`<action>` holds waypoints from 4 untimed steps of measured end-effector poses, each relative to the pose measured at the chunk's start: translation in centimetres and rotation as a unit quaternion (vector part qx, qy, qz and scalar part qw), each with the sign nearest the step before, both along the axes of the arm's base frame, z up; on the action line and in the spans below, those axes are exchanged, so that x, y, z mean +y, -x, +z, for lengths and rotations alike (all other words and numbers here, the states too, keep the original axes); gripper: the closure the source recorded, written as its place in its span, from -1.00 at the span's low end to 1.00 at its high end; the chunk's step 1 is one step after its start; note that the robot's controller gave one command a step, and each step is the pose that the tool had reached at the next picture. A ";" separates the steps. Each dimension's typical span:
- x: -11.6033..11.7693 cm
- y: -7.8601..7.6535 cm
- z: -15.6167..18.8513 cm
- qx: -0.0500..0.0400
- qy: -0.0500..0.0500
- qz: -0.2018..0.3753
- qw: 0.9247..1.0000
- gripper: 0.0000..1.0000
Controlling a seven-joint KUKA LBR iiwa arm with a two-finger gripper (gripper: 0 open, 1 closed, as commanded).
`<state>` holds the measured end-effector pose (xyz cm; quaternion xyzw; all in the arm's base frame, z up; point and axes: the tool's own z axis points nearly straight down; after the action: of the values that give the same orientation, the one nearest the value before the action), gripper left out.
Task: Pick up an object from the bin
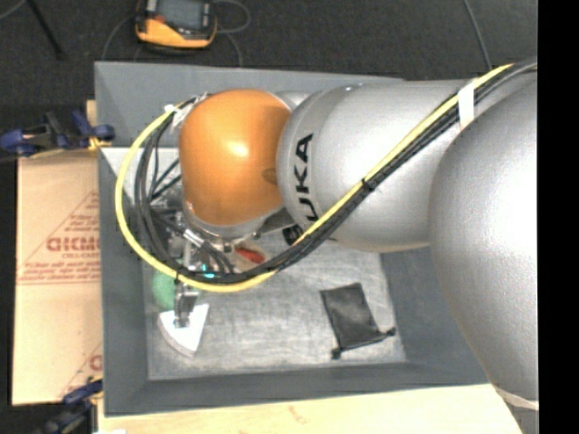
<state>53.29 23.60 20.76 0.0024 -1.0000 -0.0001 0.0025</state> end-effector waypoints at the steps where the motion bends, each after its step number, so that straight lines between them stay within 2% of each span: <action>1: -0.1 -0.2 0.5 -0.004 -0.001 -0.002 1.000 -1.00; 2: -0.2 -3.4 -5.4 -0.003 0.000 -0.126 0.992 1.00; 3: -0.2 -3.4 -5.4 -0.003 0.000 -0.126 0.992 1.00; 4: -1.2 -2.1 -1.8 -0.002 0.001 -0.139 0.990 1.00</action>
Offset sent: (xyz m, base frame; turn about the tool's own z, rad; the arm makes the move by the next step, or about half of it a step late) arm 0.0331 -0.0012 -0.0542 0.2517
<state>55.39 22.38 18.92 -0.1368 -0.9906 0.0002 0.0004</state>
